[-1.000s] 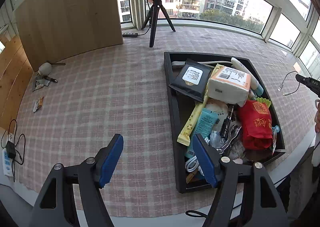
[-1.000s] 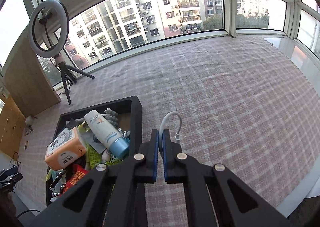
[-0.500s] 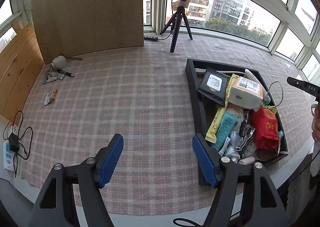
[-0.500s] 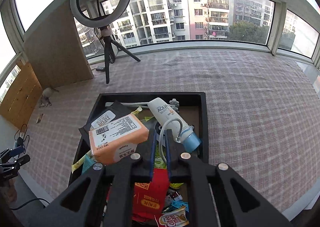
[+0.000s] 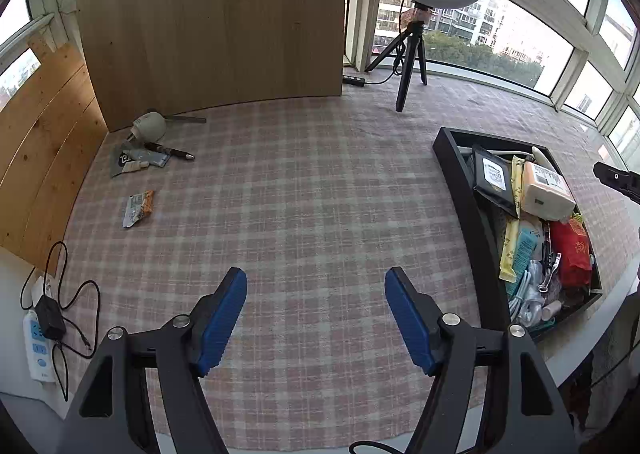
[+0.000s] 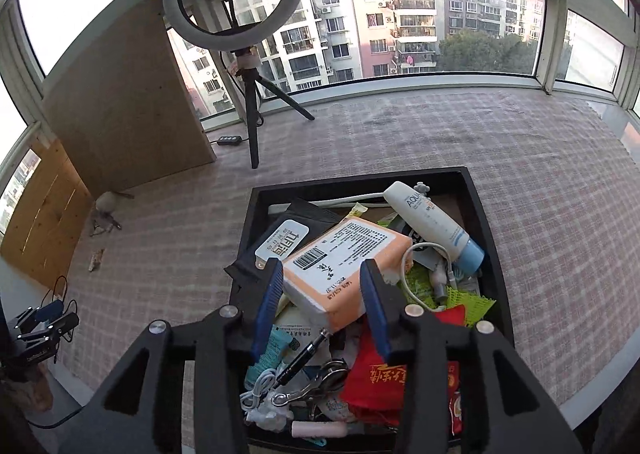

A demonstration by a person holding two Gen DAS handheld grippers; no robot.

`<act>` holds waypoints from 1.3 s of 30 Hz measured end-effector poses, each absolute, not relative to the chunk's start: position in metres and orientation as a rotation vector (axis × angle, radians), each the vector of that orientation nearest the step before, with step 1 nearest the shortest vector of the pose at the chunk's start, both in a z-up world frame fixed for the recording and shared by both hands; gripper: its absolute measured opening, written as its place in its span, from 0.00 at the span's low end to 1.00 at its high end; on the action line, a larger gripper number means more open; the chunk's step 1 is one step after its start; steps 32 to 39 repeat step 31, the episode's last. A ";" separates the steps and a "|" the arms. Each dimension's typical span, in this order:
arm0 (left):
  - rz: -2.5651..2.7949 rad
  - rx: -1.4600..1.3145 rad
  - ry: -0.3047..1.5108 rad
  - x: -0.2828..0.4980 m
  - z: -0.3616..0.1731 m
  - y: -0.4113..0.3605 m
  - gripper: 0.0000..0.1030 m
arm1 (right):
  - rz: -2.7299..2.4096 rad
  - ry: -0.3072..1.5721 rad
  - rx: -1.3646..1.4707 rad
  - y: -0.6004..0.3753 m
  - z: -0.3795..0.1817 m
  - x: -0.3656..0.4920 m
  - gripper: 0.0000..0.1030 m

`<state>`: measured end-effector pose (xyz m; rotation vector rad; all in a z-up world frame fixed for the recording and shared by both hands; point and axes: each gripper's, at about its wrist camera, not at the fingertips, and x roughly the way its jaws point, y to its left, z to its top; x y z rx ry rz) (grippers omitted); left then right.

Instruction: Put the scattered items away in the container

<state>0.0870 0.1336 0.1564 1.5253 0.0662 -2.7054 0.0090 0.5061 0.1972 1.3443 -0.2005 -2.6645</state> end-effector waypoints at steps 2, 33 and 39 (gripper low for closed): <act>-2.692 1.522 0.066 0.084 0.153 0.114 0.68 | -2.664 -0.193 1.337 0.481 0.195 0.013 0.38; -2.637 1.613 0.236 0.070 0.096 -0.025 0.73 | -2.495 -0.088 1.405 0.211 0.116 0.042 0.40; -2.637 1.613 0.236 0.070 0.096 -0.025 0.73 | -2.495 -0.088 1.405 0.211 0.116 0.042 0.40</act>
